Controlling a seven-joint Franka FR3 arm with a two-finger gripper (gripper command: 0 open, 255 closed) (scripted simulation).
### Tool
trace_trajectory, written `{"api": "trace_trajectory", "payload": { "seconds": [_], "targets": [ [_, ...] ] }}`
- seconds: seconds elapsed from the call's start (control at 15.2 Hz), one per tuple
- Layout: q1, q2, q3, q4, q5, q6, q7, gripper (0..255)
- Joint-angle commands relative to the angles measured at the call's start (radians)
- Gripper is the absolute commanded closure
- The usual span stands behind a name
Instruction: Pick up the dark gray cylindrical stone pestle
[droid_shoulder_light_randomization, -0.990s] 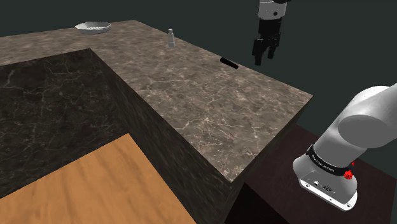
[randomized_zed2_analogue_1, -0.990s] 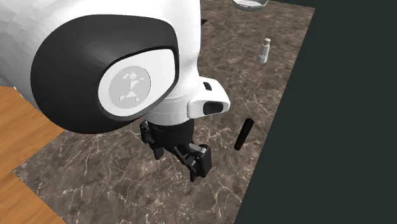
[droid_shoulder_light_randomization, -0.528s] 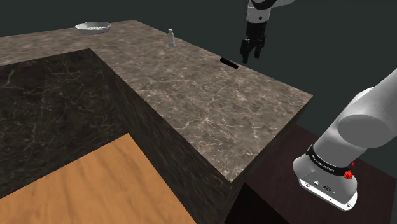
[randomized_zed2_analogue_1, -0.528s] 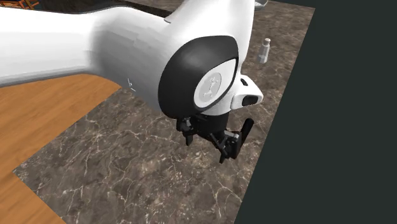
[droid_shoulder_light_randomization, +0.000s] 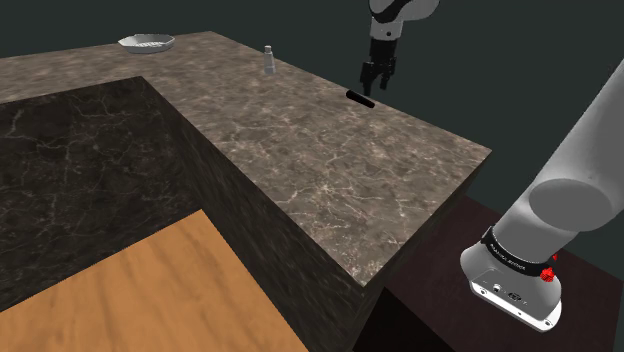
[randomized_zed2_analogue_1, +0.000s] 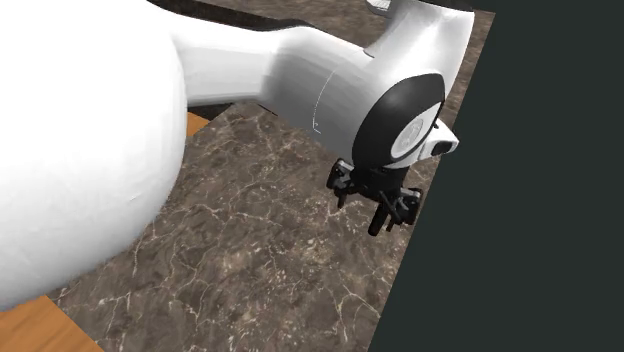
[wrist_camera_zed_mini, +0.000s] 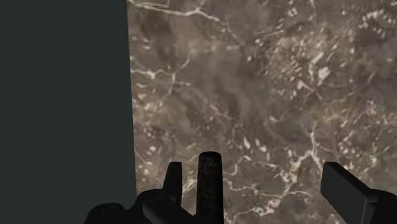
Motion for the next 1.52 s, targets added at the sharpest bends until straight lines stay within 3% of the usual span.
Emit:
{"api": "trace_trajectory", "payload": {
  "seconds": [0.0,0.26,0.86,0.92,1.45],
  "targets": [
    [-0.008,0.086,-0.003,0.086,0.029,0.009,-0.029,0],
    [-0.032,0.222,-0.001,0.237,0.078,0.007,-0.075,0],
    [-0.034,0.257,0.002,0.181,0.087,0.097,-0.084,0],
    [-0.034,0.256,0.002,0.182,0.087,0.095,-0.084,255],
    [-0.034,0.259,0.003,0.185,0.087,0.096,-0.084,255]
  ]
}}
